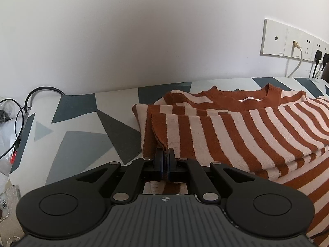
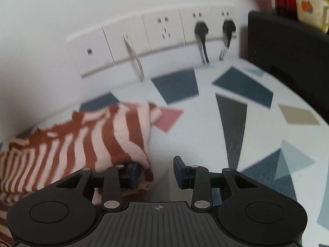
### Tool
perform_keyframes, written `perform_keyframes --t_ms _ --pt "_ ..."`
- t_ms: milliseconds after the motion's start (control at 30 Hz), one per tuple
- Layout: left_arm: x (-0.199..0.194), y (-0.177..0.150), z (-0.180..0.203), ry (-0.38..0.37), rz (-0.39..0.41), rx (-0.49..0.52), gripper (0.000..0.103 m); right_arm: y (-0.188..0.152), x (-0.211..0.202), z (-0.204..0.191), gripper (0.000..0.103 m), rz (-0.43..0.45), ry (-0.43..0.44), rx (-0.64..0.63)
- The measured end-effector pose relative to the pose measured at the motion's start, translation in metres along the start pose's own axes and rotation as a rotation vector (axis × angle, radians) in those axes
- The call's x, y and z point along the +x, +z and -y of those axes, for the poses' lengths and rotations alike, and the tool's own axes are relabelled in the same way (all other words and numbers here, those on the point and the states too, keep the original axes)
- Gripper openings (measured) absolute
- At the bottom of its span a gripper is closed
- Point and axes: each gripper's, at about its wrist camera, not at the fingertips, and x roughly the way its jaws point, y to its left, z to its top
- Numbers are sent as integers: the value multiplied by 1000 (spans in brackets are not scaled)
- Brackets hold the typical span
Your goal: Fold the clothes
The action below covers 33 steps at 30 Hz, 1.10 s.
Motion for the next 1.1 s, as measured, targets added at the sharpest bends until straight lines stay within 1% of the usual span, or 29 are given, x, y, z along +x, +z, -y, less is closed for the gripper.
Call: perform_keyframes --t_ms 67,133,200,233,300,367,433,533,567,600,667,733,833,900,933,967,1033,1067,1100 --pt "-4 -1 0 -3 -4 1 4 -4 -3 -1 32 -11 10 -27" --pt "-7 -3 1 -6 -7 2 4 -3 -13 -5 32 -43 34 -60" --pt "-11 -4 1 -9 -11 3 4 -2 -27 -10 35 -39 49 -96" --pt "-13 -4 1 -11 -12 3 4 -1 -32 -11 38 -38 64 -100" --pt "-17 -6 1 -14 -16 4 4 2 -42 -12 40 -34 97 -107" --pt "-17 -6 1 -12 -21 -2 4 6 -50 -16 41 -19 150 -117" --pt "-14 -5 0 -6 -23 -10 4 12 -55 -26 41 9 217 -153" --pt "-9 -1 2 11 -22 5 4 21 -47 -40 45 60 244 -192" --pt "-7 -2 3 17 -22 16 4 25 -45 -45 45 77 253 -204" --pt "-5 -2 4 23 -22 26 4 28 -41 -49 44 93 254 -216" --pt "-4 -4 7 36 -14 64 4 31 -25 -53 43 99 219 -242" --pt "-2 -5 11 58 -9 100 5 30 -5 -57 43 49 179 -285" --pt "1 -5 13 75 -10 112 6 18 19 -62 42 -31 135 -389" --pt "2 -1 13 76 -25 108 6 9 26 -64 42 -34 116 -455" --pt "3 1 12 75 -33 114 6 7 26 -64 42 -28 116 -455" --pt "4 3 12 71 -45 119 8 7 27 -64 42 -28 115 -447" --pt "4 9 9 68 -79 112 14 9 28 -65 42 -38 108 -432" --pt "1 12 6 84 -98 97 25 9 29 -67 44 -37 103 -435" --pt "-2 15 4 99 -116 83 40 9 29 -68 44 -34 102 -434"
